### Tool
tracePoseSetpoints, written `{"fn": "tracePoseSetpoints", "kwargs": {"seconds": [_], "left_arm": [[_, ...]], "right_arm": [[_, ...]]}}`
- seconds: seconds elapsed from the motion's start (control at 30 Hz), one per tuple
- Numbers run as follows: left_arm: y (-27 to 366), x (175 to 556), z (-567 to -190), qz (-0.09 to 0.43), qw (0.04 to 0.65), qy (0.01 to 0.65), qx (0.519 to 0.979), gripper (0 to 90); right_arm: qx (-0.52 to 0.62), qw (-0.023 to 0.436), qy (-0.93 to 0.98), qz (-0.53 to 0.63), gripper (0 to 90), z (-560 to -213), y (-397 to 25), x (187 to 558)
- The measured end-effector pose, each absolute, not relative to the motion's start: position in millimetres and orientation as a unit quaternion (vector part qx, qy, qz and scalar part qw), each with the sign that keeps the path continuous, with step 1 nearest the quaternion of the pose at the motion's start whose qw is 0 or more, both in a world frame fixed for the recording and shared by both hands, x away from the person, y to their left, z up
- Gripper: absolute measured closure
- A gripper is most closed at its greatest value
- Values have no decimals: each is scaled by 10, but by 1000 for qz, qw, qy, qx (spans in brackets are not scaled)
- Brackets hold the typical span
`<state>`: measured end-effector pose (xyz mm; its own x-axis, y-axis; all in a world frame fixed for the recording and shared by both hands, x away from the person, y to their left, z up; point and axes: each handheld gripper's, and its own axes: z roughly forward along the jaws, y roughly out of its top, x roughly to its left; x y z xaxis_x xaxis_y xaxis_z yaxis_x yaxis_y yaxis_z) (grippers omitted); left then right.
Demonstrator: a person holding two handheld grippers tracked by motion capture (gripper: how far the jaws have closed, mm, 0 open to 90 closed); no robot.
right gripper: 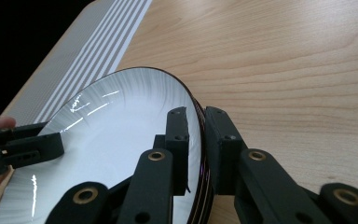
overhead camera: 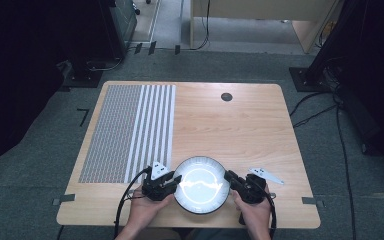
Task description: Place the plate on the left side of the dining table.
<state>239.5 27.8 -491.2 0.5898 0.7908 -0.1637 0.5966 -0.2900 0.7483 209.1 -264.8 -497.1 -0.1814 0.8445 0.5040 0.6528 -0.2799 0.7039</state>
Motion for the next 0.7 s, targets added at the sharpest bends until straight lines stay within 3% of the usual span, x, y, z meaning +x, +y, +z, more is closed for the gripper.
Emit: {"fn": "tracePoseSetpoints", "kwargs": {"seconds": [0.43,0.63,0.7], "left_arm": [[240,2360,-4931,138,407,443,787,684],[229,2353,-4942,143,409,448,782,689],[222,2345,-4946,147,409,449,781,689]], "right_arm": [[645,90,564,508,800,-5017,-2629,2119],[625,137,615,461,754,-4917,-2511,2090],[628,129,613,461,743,-4908,-2516,2088]]}}
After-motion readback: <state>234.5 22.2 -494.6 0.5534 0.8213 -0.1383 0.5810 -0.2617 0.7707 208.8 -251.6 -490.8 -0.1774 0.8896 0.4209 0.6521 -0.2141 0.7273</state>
